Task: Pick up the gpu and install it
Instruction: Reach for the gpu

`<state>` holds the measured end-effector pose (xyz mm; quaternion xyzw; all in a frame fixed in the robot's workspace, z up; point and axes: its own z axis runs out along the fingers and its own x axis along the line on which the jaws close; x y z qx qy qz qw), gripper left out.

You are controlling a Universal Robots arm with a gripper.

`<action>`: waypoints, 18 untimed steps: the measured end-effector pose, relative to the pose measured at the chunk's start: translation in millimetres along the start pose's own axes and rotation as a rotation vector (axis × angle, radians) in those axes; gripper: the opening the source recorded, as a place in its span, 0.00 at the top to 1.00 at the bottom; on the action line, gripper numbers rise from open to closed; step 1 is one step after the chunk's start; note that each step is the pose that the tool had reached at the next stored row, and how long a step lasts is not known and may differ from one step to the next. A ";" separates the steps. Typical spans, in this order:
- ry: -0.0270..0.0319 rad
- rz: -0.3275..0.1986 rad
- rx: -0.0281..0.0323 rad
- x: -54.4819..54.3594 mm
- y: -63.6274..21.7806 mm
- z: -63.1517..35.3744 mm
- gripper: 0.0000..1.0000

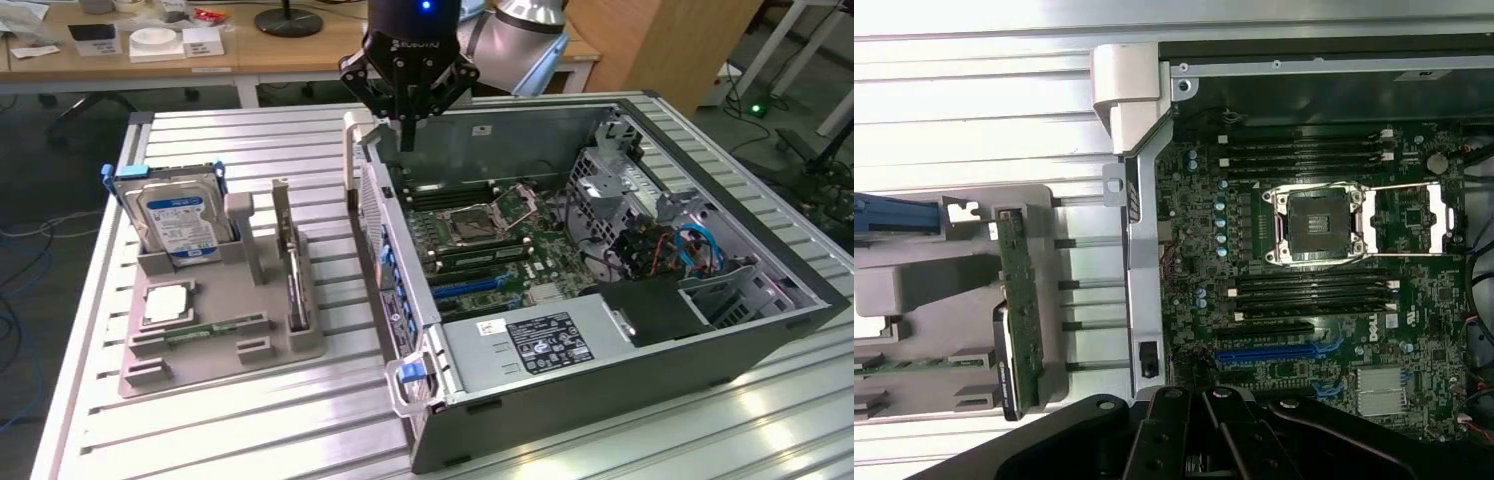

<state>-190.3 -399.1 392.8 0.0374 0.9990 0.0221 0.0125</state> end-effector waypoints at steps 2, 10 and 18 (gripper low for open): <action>0.0000 0.000 0.0000 2.4 -0.2 0.0 0.89; 0.0000 0.000 0.0000 11.8 -0.9 -0.2 0.89; 0.0000 0.000 0.0000 20.9 -1.6 -0.3 0.89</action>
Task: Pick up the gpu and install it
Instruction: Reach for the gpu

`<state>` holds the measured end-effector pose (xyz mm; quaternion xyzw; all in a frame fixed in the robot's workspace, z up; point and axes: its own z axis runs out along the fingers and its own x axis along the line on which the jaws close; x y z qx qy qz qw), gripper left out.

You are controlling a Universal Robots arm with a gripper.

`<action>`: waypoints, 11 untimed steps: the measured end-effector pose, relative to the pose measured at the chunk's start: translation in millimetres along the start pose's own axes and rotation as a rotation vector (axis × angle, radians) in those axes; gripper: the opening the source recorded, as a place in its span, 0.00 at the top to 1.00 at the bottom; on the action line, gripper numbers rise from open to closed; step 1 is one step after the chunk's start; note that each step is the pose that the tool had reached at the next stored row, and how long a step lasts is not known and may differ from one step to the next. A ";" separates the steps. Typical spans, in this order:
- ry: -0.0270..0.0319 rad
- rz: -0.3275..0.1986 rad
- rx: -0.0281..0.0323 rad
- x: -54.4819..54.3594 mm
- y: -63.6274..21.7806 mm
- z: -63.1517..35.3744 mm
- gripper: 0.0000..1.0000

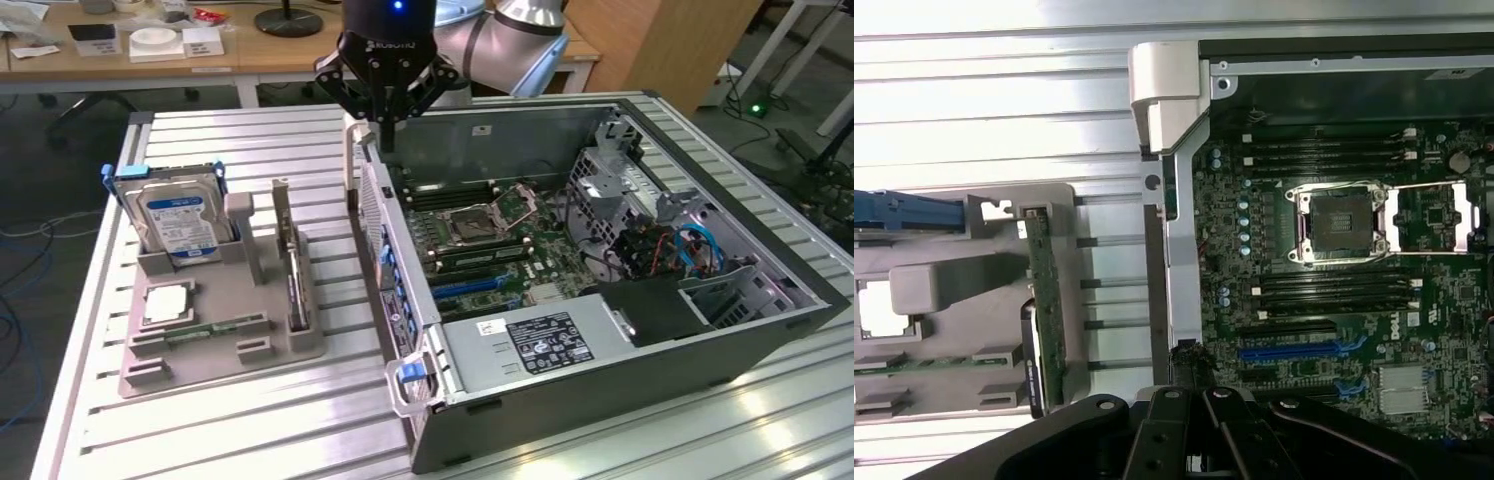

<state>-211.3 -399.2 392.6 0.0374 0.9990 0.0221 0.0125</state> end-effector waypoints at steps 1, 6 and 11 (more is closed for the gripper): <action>0.0000 0.000 0.0000 1.1 -0.1 0.0 0.89; 0.0000 0.000 0.0000 6.7 -0.5 -0.1 0.89; 0.0000 0.000 0.0000 12.2 -1.0 -0.2 0.89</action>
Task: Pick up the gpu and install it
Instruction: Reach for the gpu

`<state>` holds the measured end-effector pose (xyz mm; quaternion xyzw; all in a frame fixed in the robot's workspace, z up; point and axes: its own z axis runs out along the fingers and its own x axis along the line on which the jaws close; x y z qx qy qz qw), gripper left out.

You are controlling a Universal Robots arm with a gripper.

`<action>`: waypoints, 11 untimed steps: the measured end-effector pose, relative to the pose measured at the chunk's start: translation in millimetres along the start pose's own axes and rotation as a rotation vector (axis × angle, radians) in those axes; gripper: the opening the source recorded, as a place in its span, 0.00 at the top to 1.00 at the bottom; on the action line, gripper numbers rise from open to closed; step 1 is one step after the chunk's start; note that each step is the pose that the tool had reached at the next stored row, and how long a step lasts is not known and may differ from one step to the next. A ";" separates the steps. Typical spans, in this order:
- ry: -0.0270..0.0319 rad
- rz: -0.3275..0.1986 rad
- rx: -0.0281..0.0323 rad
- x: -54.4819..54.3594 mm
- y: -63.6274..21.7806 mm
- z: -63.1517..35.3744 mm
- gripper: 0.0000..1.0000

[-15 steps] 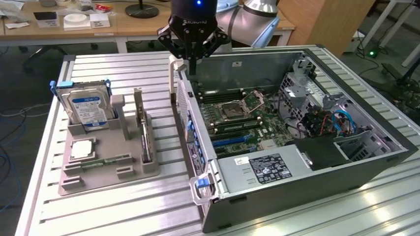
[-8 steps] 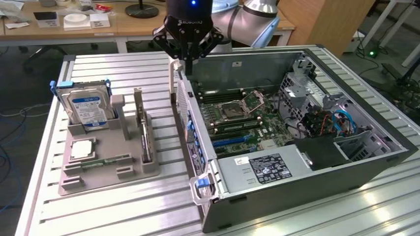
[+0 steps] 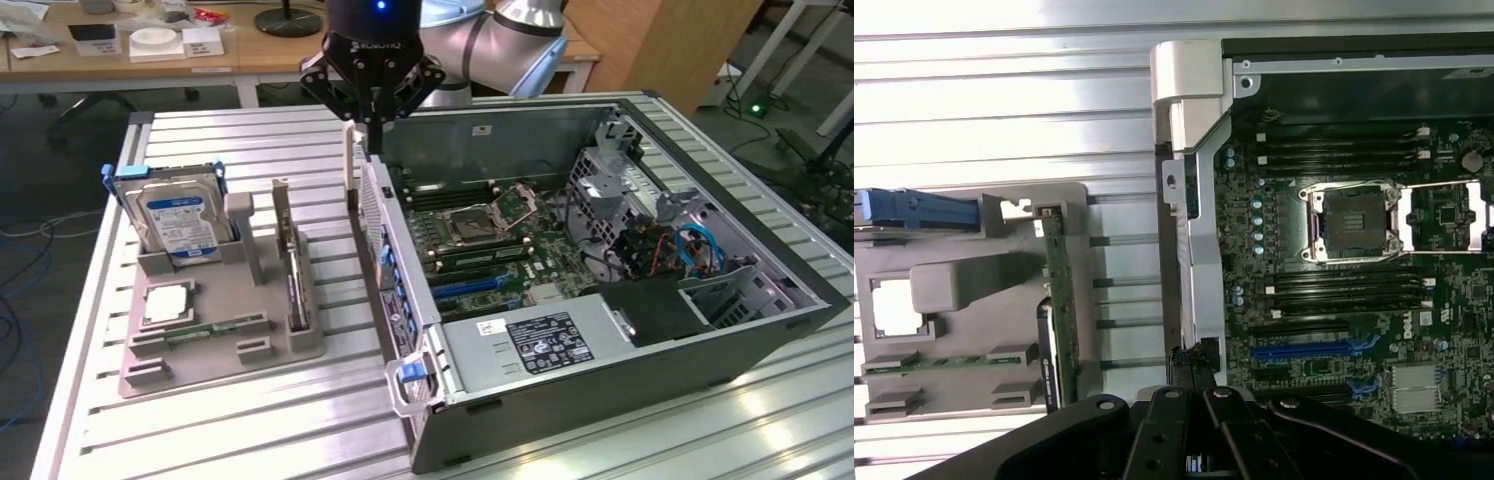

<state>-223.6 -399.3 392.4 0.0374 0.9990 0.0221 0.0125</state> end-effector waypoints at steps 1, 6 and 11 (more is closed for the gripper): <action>0.0000 0.000 0.0000 1.1 -0.1 0.0 0.89; -0.0001 0.000 -0.0001 6.7 -0.5 -0.1 0.89; 0.0000 0.000 0.0000 12.2 -0.9 -0.2 0.89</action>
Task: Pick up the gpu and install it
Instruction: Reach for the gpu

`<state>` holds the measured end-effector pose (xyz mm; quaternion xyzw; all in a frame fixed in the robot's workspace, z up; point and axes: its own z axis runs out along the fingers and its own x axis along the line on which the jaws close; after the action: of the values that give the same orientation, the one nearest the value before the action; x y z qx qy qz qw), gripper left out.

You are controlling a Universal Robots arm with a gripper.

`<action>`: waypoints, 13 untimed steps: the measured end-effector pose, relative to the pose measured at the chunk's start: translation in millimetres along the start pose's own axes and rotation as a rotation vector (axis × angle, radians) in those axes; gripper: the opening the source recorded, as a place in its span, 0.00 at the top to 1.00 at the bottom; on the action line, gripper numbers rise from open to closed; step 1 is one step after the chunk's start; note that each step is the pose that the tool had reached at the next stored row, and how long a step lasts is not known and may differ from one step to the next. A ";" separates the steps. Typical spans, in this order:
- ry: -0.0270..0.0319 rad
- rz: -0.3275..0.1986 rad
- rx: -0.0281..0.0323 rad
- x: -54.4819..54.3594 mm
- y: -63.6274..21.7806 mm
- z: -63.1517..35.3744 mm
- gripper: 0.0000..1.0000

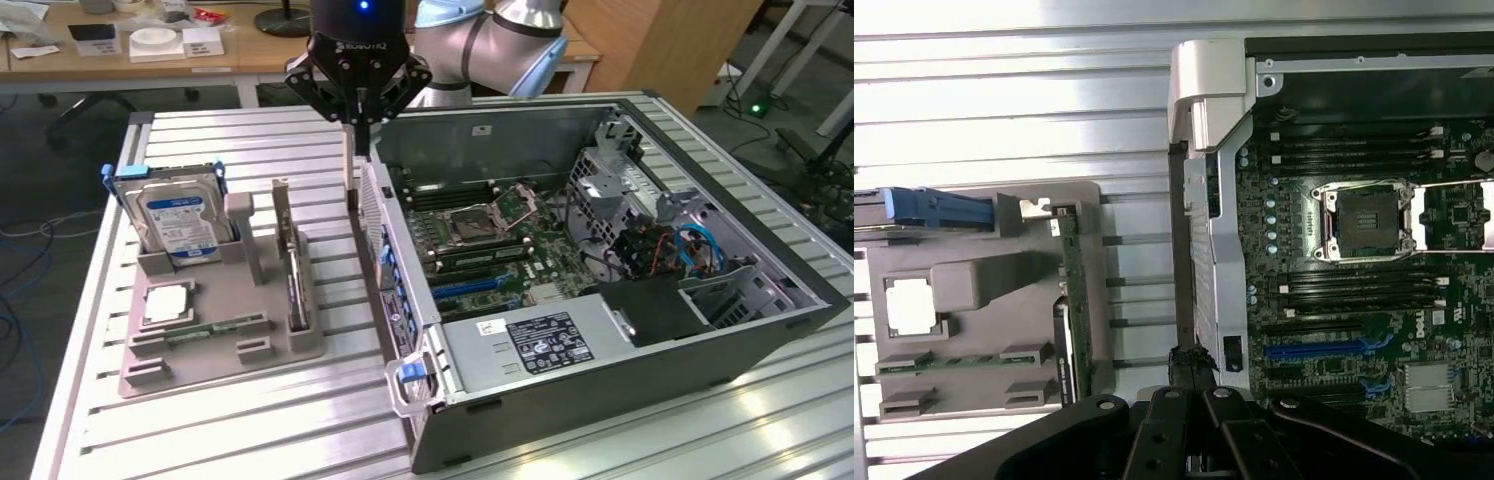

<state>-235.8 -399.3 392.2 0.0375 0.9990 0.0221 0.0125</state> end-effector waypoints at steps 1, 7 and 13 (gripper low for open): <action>0.0000 0.000 0.0000 1.2 -0.1 0.0 0.89; 0.0000 0.000 0.0000 7.5 -0.6 -0.1 0.89; 0.0000 0.000 0.0000 14.0 -1.1 -0.2 0.89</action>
<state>-249.8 -399.3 392.0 0.0374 0.9990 0.0221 0.0125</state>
